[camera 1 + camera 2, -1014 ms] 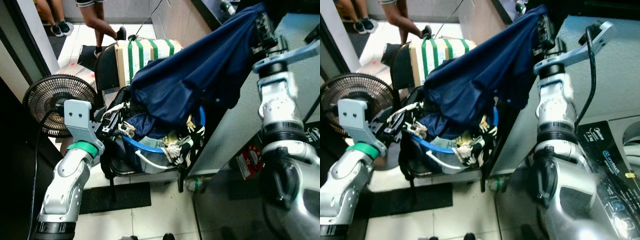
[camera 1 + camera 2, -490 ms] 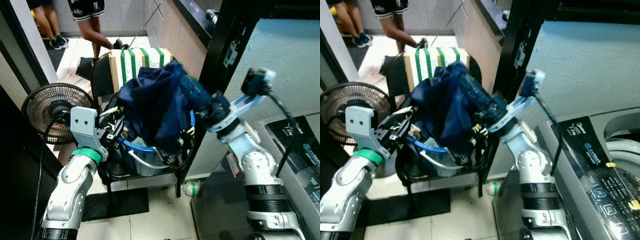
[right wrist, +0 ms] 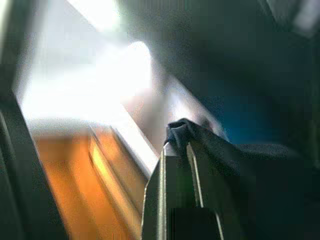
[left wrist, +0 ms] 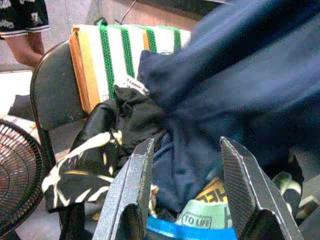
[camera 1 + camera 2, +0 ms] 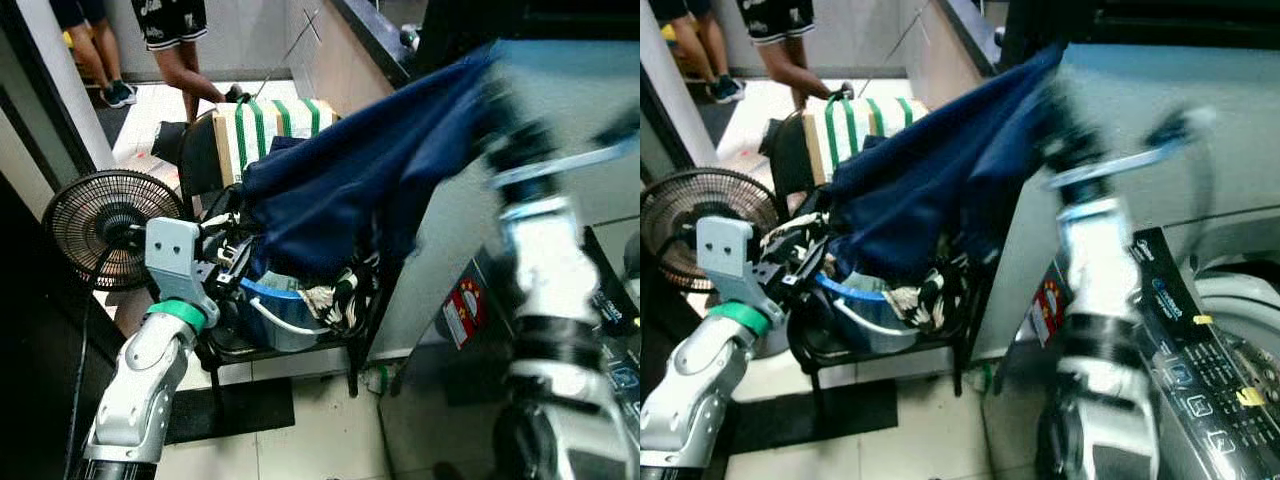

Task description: Clothes washing

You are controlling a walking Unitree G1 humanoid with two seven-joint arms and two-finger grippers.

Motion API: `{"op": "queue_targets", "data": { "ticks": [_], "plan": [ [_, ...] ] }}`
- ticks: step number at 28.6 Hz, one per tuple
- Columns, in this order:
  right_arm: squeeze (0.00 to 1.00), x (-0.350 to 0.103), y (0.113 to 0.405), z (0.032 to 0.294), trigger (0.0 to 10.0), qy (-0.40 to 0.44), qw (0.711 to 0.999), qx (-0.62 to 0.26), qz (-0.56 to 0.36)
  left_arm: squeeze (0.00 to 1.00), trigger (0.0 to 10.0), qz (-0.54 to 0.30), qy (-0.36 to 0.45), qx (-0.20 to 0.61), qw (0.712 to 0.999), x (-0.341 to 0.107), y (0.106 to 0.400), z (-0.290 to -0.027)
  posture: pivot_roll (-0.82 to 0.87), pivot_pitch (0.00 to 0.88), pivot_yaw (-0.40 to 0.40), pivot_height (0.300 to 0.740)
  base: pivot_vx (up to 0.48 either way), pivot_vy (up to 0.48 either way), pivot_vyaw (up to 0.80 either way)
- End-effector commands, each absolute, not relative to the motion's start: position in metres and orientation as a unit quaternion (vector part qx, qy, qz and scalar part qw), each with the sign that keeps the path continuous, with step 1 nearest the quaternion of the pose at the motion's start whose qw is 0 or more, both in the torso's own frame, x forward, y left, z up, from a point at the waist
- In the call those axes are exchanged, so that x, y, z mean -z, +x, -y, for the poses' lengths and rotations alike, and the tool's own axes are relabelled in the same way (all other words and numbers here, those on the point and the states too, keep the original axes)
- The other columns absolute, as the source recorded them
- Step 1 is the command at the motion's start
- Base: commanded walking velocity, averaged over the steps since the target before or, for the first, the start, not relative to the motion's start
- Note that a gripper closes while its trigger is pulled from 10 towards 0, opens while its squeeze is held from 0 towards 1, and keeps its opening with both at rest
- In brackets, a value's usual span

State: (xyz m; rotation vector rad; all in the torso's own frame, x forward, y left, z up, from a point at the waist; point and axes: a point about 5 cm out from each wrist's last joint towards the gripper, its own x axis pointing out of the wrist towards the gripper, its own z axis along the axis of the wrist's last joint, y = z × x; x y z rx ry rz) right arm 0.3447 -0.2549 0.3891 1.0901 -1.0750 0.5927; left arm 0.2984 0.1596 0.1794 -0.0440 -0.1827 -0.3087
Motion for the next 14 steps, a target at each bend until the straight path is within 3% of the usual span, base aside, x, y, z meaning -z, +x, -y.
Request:
{"op": "queue_targets", "data": {
  "ticks": [1, 3, 5, 8, 11, 12, 14],
  "plan": [
    [0.00, -0.406, 0.329, 0.279, 0.0, 0.504, 0.619, -0.263, 0.542, 0.00, 10.0, 0.086, -0.019, 0.154, 0.984, -0.176, 0.296, -0.160, 0.08, 0.040, 0.005, 0.740, 0.000, 0.000, 0.00],
    [0.00, -0.409, 0.326, 0.283, 0.0, 0.497, 0.615, -0.271, 0.548, 0.00, 10.0, 0.085, -0.020, 0.155, 0.984, -0.176, 0.296, -0.159, 0.08, 0.040, 0.005, 0.740, 0.000, 0.000, 0.00],
    [0.00, -0.393, 0.331, 0.270, 0.0, 0.487, 0.641, -0.285, 0.520, 0.00, 10.0, 0.084, -0.020, 0.157, 0.984, -0.175, 0.295, -0.158, 0.09, 0.034, 0.002, 0.740, 0.000, 0.000, 0.00],
    [0.00, -0.386, 0.333, 0.265, 0.0, 0.486, 0.649, -0.287, 0.510, 0.00, 10.0, 0.084, -0.019, 0.157, 0.984, -0.175, 0.295, -0.158, 0.09, 0.034, 0.002, 0.740, 0.000, 0.000, 0.00],
    [0.00, -0.359, 0.345, 0.241, 0.0, 0.460, 0.720, -0.260, 0.450, 0.00, 10.0, 0.085, -0.017, 0.155, 0.984, -0.176, 0.295, -0.160, 0.10, 0.027, 0.001, 0.740, 0.000, 0.000, 0.00],
    [0.00, -0.359, 0.345, 0.241, 0.0, 0.460, 0.720, -0.260, 0.450, 0.00, 10.0, 0.085, -0.017, 0.155, 0.984, -0.176, 0.295, -0.160, 0.10, 0.027, 0.001, 0.740, 0.000, 0.000, 0.00],
    [0.00, -0.340, 0.358, 0.220, 0.0, 0.374, 0.810, -0.229, 0.389, 0.00, 10.0, 0.086, -0.015, 0.155, 0.984, -0.176, 0.295, -0.161, 0.10, 0.023, 0.004, 0.740, 0.000, 0.000, 0.00]
  ]
}}
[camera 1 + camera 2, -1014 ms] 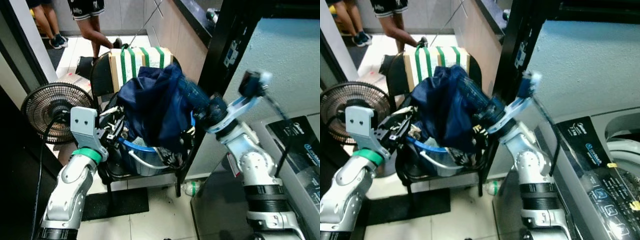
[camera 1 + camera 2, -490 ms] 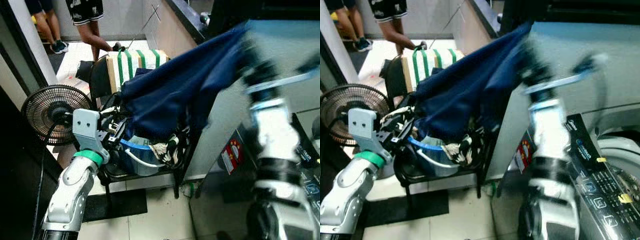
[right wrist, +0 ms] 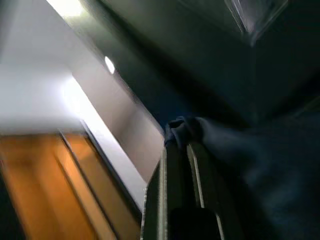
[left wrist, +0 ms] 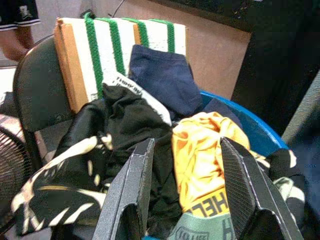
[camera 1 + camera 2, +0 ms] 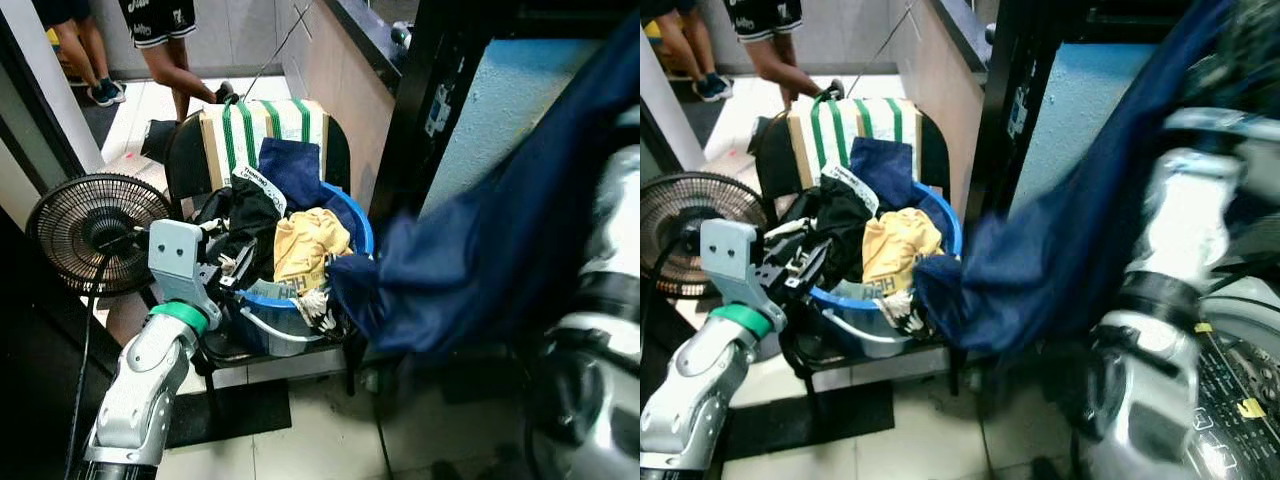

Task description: Clothes washing

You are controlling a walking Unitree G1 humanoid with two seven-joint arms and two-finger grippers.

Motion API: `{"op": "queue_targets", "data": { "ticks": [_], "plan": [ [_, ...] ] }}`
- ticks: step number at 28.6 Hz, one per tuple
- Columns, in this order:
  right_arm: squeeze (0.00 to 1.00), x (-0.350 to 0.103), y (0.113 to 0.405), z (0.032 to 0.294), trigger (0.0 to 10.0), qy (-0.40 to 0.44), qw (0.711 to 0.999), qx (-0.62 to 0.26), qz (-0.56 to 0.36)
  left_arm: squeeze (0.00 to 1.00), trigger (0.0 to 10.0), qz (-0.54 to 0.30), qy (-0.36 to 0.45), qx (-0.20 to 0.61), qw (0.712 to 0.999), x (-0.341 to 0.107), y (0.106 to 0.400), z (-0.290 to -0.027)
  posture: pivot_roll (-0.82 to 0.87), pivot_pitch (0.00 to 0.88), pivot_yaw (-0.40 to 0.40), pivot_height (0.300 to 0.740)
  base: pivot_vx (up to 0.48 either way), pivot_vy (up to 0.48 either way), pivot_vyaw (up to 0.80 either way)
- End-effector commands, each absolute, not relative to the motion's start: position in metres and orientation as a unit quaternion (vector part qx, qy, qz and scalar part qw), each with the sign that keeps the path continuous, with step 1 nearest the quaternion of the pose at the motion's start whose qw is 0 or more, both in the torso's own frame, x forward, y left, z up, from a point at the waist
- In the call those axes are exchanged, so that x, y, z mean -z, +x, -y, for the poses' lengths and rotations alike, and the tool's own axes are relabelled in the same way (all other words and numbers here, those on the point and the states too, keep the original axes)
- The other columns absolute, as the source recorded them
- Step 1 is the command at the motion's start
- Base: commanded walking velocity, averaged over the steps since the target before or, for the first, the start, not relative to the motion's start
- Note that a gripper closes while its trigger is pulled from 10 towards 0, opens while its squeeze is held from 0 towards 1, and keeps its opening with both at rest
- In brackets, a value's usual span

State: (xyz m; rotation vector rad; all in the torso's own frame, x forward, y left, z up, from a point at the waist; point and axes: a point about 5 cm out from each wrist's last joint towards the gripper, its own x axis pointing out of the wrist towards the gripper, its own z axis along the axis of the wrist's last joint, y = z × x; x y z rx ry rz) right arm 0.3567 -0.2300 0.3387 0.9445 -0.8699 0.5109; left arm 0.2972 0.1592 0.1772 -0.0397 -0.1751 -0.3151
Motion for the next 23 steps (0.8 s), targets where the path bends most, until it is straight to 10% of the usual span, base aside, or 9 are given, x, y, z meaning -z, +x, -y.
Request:
{"op": "queue_targets", "data": {
  "ticks": [1, 3, 10, 11, 23],
  "plan": [
    [0.00, -0.340, 0.358, 0.220, 0.0, 0.374, 0.810, -0.229, 0.389, 0.00, 10.0, 0.086, -0.015, 0.155, 0.984, -0.176, 0.295, -0.161, 0.10, 0.023, 0.004, 0.740, 0.000, 0.000, 0.00],
    [0.00, -0.316, 0.365, 0.189, 0.0, 0.238, 0.886, -0.230, 0.326, 0.00, 10.0, 0.086, -0.012, 0.157, 0.984, -0.177, 0.295, -0.161, 0.10, 0.023, 0.004, 0.740, 0.000, 0.000, 0.00],
    [0.00, -0.301, 0.361, 0.177, 0.0, 0.253, 0.885, -0.241, 0.309, 0.00, 10.0, 0.086, -0.013, 0.157, 0.984, -0.178, 0.297, -0.159, 0.10, 0.025, 0.011, 0.740, 0.000, 0.000, 0.00],
    [0.00, -0.296, 0.359, 0.174, 10.0, 0.264, 0.888, -0.229, 0.299, 0.00, 10.0, 0.087, -0.012, 0.160, 0.983, -0.179, 0.298, -0.157, 0.10, 0.025, 0.011, 0.740, 0.000, 0.000, 0.00],
    [0.00, -0.271, 0.346, 0.148, 10.0, 0.220, 0.912, -0.214, 0.272, 0.00, 10.0, 0.119, 0.000, 0.143, 0.982, -0.195, 0.303, -0.156, 0.08, 0.028, 0.011, 0.740, 0.000, 0.000, -0.20]
  ]
}}
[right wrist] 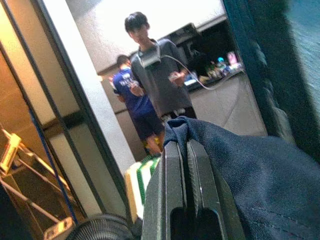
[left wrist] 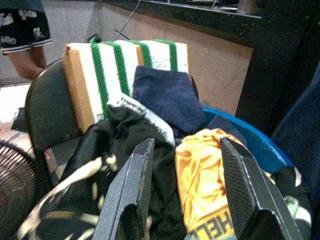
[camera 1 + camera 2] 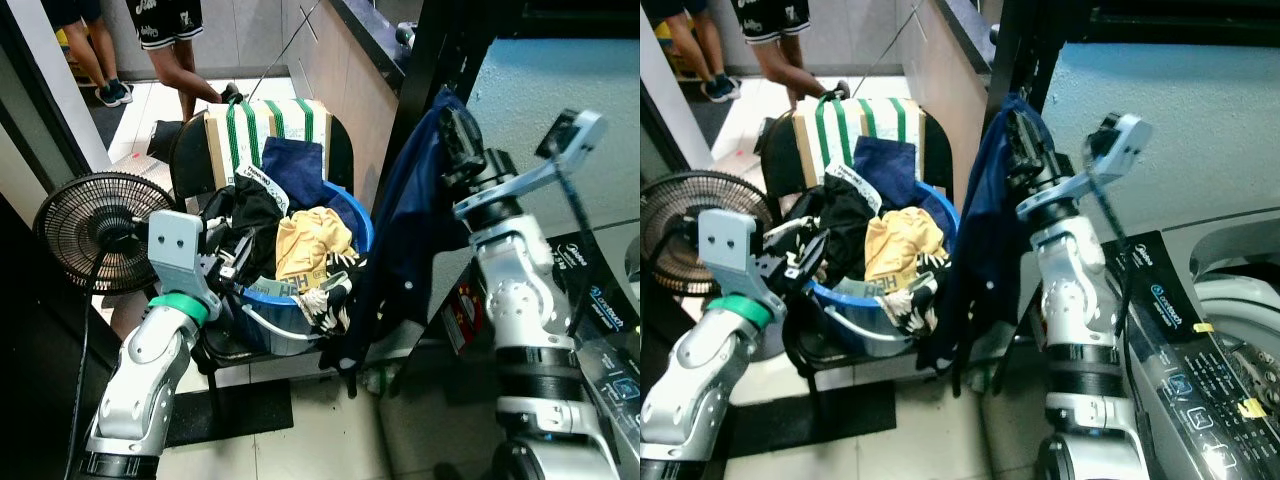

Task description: Clothes washing

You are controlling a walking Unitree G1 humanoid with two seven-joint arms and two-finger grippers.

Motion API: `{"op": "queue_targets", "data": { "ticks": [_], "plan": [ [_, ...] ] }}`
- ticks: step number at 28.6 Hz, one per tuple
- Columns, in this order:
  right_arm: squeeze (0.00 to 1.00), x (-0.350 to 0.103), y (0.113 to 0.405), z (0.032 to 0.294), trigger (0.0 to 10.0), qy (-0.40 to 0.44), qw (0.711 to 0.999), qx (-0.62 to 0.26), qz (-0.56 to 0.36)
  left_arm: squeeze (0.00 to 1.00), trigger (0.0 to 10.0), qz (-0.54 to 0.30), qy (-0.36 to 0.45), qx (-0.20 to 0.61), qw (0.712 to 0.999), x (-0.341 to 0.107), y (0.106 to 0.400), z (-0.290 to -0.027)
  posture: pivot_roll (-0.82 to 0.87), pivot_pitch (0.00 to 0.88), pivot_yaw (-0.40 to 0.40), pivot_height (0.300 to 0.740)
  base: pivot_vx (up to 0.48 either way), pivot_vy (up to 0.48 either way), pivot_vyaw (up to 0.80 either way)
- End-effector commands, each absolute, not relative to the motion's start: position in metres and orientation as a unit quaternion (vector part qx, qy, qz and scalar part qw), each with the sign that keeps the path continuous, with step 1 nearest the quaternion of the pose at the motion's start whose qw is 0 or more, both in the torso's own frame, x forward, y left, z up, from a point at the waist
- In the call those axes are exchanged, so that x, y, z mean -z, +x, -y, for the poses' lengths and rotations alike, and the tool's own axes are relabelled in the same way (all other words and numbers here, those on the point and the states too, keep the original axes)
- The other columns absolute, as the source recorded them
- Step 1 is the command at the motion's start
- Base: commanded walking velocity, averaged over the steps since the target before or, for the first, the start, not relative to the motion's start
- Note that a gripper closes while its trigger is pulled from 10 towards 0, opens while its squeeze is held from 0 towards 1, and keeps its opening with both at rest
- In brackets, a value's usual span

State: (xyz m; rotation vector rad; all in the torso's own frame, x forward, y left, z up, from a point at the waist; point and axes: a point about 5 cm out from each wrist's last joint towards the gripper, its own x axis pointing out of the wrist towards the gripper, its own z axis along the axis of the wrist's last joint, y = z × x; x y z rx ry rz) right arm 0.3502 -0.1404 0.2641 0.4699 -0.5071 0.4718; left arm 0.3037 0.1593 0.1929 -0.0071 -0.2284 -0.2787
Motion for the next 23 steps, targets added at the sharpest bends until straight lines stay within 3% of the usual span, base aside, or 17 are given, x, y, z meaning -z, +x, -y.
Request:
{"op": "queue_targets", "data": {
  "ticks": [1, 7, 14, 23],
  "plan": [
    [0.00, -0.272, 0.346, 0.148, 10.0, 0.228, 0.910, -0.210, 0.276, 0.00, 10.0, 0.121, 0.000, 0.144, 0.982, -0.197, 0.304, -0.156, 0.08, 0.017, 0.004, 0.740, 0.000, 0.000, -0.80],
    [0.00, -0.291, 0.347, 0.165, 10.0, 0.301, 0.882, -0.188, 0.311, 0.00, 10.0, 0.127, 0.004, 0.164, 0.978, -0.200, 0.303, -0.149, 0.08, 0.014, 0.004, 0.740, 0.000, 0.000, -0.80],
    [0.00, -0.303, 0.349, 0.183, 10.0, 0.329, 0.867, -0.167, 0.336, 0.00, 10.0, 0.129, 0.003, 0.169, 0.977, -0.201, 0.304, -0.146, 0.08, 0.012, 0.009, 0.740, 0.000, 0.000, -0.80],
    [0.00, -0.317, 0.348, 0.188, 10.0, 0.336, 0.858, -0.161, 0.354, 0.00, 10.0, 0.129, 0.002, 0.168, 0.977, -0.203, 0.304, -0.147, 0.08, 0.019, 0.007, 0.740, 0.000, 0.000, -0.80]
  ]
}}
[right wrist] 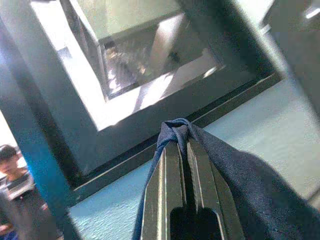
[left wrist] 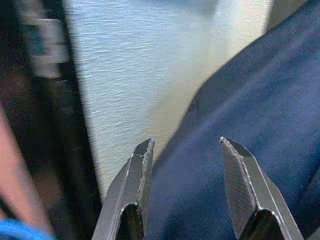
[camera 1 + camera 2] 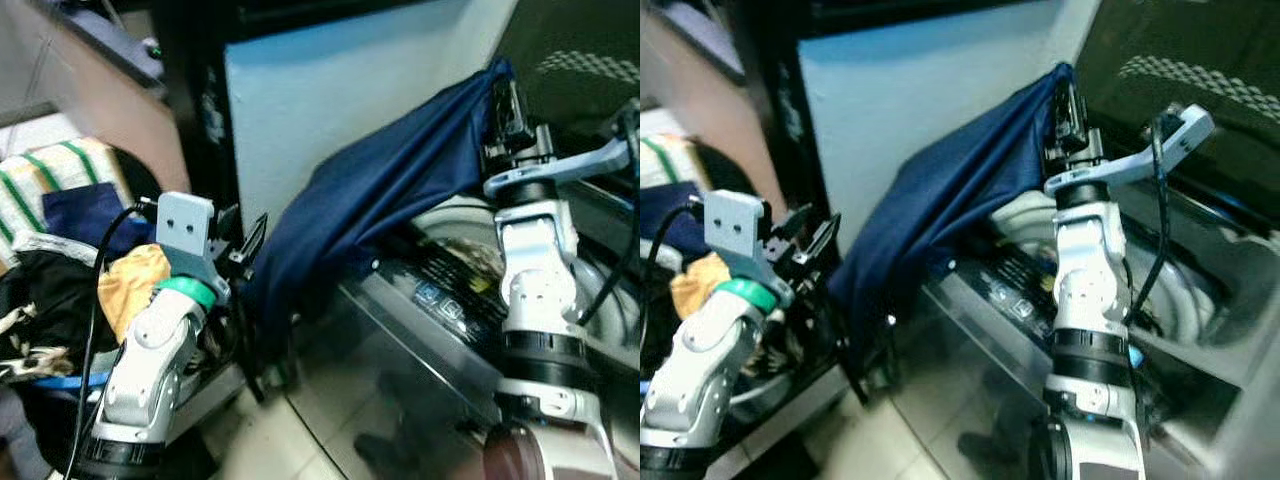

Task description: Clothes washing

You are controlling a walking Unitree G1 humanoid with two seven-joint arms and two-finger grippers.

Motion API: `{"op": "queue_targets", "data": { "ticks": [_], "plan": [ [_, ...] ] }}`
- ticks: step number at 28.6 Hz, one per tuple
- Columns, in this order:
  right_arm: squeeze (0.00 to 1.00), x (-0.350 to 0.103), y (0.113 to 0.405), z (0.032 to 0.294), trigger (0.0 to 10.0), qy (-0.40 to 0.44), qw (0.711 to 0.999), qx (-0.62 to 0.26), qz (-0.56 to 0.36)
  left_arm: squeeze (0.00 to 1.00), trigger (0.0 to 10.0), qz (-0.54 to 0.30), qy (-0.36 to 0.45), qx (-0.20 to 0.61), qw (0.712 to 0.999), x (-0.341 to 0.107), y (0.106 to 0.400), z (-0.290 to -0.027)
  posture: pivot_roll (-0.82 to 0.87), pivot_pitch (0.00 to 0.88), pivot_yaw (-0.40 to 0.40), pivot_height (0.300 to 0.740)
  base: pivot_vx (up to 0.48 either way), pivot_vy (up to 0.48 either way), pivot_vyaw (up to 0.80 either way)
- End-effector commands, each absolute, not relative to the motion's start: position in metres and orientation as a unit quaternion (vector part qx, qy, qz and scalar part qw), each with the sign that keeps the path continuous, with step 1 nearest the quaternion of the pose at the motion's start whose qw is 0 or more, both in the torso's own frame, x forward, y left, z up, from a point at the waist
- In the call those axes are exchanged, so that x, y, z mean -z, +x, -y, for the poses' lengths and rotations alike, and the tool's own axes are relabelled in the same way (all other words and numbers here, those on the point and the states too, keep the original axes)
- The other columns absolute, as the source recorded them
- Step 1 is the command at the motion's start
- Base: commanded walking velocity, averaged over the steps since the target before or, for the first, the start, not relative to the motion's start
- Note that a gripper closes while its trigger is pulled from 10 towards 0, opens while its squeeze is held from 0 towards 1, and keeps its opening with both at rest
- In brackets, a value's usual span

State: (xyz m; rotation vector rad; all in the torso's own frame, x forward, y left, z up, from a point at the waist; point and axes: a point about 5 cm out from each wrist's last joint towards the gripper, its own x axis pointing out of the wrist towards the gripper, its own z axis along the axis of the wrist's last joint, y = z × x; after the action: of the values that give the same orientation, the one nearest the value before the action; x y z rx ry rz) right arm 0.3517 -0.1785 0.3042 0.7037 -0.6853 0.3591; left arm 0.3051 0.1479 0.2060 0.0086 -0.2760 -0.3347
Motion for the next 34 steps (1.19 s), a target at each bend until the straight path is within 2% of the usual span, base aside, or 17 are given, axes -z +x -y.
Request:
{"op": "queue_targets", "data": {
  "ticks": [1, 7, 13, 18, 34],
  "plan": [
    [0.00, -0.317, 0.348, 0.188, 10.0, 0.336, 0.858, -0.161, 0.354, 0.00, 10.0, 0.129, 0.002, 0.168, 0.977, -0.203, 0.304, -0.147, 0.08, 0.019, 0.007, 0.740, 0.000, 0.000, -0.80],
    [0.00, -0.330, 0.346, 0.187, 10.0, 0.332, 0.851, -0.168, 0.370, 0.00, 10.0, 0.130, 0.001, 0.166, 0.978, -0.203, 0.304, -0.147, 0.08, 0.019, 0.007, 0.740, 0.000, 0.000, -0.80],
    [0.00, -0.336, 0.348, 0.175, 10.0, 0.288, 0.869, -0.190, 0.354, 0.00, 10.0, 0.125, -0.003, 0.158, 0.979, -0.201, 0.303, -0.148, 0.08, 0.023, -0.004, 0.740, 0.000, 0.000, -0.80],
    [0.00, -0.328, 0.348, 0.160, 10.0, 0.228, 0.891, -0.203, 0.337, 0.00, 10.0, 0.123, -0.018, 0.126, 0.984, -0.201, 0.304, -0.159, 0.08, 0.018, -0.010, 0.740, 0.000, 0.000, -0.80],
    [0.00, -0.330, 0.353, 0.161, 10.0, 0.219, 0.897, -0.185, 0.337, 0.00, 10.0, 0.138, -0.014, 0.121, 0.983, -0.209, 0.304, -0.162, 0.09, 0.000, -0.025, 0.740, 0.000, 0.000, -0.80]
  ]
}}
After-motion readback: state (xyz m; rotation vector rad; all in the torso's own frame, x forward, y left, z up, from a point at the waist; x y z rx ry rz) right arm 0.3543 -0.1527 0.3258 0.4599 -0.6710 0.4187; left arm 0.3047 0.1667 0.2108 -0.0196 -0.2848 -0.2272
